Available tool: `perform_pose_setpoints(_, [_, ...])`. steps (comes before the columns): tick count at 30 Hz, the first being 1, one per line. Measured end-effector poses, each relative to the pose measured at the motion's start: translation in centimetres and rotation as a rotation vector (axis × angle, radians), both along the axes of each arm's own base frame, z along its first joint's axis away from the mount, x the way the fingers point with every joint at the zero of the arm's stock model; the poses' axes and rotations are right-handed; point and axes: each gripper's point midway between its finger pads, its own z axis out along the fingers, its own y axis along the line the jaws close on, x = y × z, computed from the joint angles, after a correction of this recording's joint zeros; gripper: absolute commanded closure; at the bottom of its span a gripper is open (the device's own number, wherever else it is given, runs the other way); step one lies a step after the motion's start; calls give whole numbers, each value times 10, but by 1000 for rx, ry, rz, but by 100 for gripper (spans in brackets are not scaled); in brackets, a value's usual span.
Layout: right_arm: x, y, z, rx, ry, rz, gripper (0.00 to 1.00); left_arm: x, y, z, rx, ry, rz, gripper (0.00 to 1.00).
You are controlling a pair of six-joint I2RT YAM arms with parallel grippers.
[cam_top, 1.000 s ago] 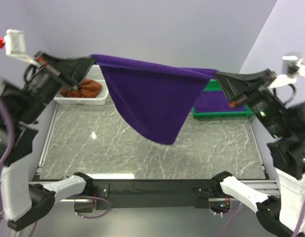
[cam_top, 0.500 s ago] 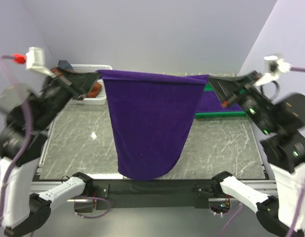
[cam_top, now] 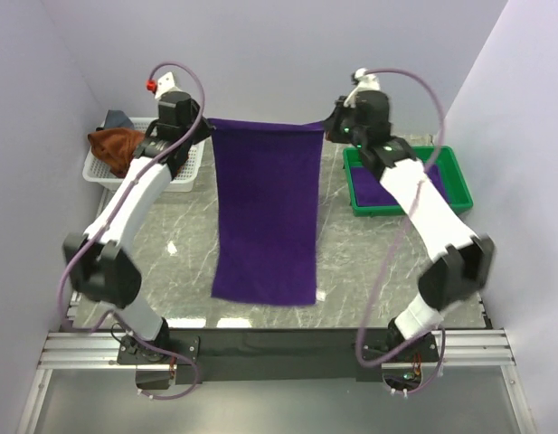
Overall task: Fold and stack the towels
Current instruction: Flatten out the crumpled towel, then fold the towel
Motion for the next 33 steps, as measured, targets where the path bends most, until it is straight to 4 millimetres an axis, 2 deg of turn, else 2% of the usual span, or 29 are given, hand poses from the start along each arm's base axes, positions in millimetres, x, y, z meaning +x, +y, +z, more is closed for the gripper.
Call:
perform_pose_setpoints(3, [36, 4, -47, -39, 51, -19, 100, 31, 6, -36, 17, 37, 17, 100])
perform_pose_setpoints(7, [65, 4, -91, -72, 97, -25, 100, 61, 7, -78, 17, 80, 1, 99])
perform_pose_setpoints(10, [78, 3, -110, -82, 115, -19, 100, 74, 4, -106, 11, 122, -26, 99])
perform_pose_setpoints(12, [80, 4, -119, -83, 131, -4, 100, 77, 4, -123, 4, 155, -42, 100])
perform_pose_setpoints(14, [78, 6, -122, -76, 147, 8, 100, 78, 5, -131, -4, 175, -56, 100])
perform_pose_setpoints(18, [69, 12, -131, -41, 207, 31, 100, 73, 6, -136, -18, 206, -82, 99])
perform_pose_setpoints(20, [59, 15, -142, -11, 251, 40, 100, 66, 6, -145, -21, 252, -94, 99])
perform_pose_setpoints(24, [21, 14, -182, 31, 400, 48, 100, 46, 8, -168, -28, 358, -113, 99])
perform_pose_setpoints(29, [-20, 13, -237, 84, 587, 35, 100, 3, 11, -208, -29, 516, -129, 99])
perform_pose_setpoints(33, [-56, 15, -269, 142, 722, 37, 100, -39, 13, -232, -44, 613, -141, 99])
